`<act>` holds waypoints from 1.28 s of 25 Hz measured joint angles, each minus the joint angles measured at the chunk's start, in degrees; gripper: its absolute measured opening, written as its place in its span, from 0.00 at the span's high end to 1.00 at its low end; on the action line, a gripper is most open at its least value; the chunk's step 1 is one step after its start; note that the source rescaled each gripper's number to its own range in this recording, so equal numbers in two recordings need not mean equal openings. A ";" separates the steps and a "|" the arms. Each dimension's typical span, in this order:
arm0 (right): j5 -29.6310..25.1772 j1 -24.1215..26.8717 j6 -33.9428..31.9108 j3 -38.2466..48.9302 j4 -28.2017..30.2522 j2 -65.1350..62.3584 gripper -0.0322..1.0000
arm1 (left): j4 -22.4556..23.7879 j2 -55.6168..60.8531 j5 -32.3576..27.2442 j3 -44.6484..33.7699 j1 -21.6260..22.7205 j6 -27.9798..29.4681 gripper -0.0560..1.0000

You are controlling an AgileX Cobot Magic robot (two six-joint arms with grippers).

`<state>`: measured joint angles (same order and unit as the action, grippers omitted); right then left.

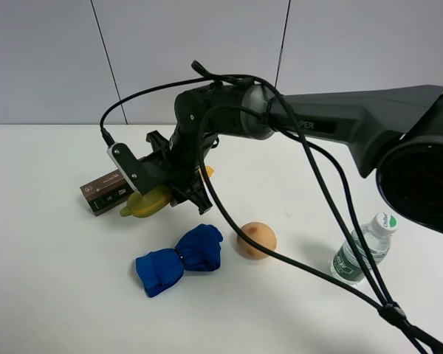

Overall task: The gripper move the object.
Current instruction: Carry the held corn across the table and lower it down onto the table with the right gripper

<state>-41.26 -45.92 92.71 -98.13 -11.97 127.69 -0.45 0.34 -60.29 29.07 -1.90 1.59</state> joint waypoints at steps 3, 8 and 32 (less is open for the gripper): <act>1.89 -0.42 0.00 -0.04 -1.31 2.45 0.96 | 0.00 0.00 0.00 0.00 0.00 0.00 0.00; 6.27 -0.54 -0.57 -0.04 -1.98 6.05 0.96 | 0.00 0.00 0.00 0.00 0.00 0.00 0.00; 13.95 -2.56 -9.94 -0.04 -4.84 6.91 0.96 | 0.00 0.00 0.00 0.00 0.00 0.00 0.00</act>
<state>-27.31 -48.47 82.77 -98.17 -16.81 134.59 -0.45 0.34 -60.29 29.07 -1.90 1.59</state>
